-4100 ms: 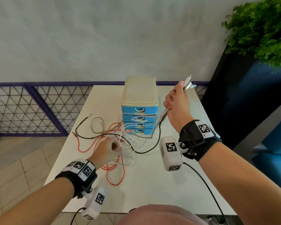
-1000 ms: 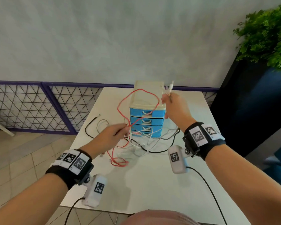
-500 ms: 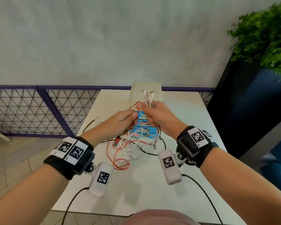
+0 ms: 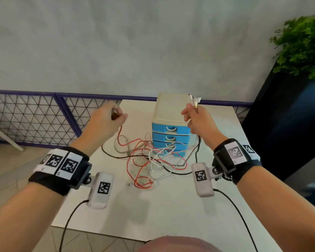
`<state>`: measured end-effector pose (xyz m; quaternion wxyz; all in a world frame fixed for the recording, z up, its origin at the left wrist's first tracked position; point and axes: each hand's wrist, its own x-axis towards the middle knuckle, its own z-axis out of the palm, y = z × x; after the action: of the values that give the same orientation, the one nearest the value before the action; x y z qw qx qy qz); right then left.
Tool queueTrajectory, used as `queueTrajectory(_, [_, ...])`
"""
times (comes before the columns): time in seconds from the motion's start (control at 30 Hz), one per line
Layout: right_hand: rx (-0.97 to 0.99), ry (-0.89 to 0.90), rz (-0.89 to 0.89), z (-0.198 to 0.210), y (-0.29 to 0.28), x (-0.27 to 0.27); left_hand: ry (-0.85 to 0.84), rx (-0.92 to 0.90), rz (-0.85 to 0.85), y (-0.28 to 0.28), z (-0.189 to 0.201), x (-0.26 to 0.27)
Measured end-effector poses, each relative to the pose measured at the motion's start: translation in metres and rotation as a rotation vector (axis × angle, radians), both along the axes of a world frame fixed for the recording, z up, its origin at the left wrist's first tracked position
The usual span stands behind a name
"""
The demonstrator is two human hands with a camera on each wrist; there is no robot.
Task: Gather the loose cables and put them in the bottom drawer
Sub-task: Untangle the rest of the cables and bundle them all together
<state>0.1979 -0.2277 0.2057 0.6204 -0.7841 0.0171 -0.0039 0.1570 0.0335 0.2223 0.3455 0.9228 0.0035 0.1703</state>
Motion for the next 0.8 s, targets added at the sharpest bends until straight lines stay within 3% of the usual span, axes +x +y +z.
queueTrajectory(0.17, [0.179,-0.017,0.339,0.008,0.02,-0.014,0.046,-0.197,-0.311,-0.044,0.017,0.01])
queueTrajectory(0.27, [0.282,0.02,0.47,0.009,0.029,-0.024,-0.017,-0.363,-0.394,-0.071,0.019,0.015])
queueTrajectory(0.4, [0.385,0.081,0.495,0.013,0.028,-0.031,-0.092,-0.525,-0.382,-0.083,0.015,0.028])
queueTrajectory(0.57, [0.396,0.105,0.514,0.015,0.02,-0.032,0.057,-0.556,-0.647,-0.091,0.013,0.03])
queueTrajectory(0.7, [0.352,0.126,0.54,0.015,0.02,-0.033,0.091,-0.67,-0.642,-0.102,0.011,0.033])
queueTrajectory(0.8, [0.378,0.144,0.486,0.011,0.022,-0.03,0.142,-0.873,-0.581,-0.115,0.004,0.032])
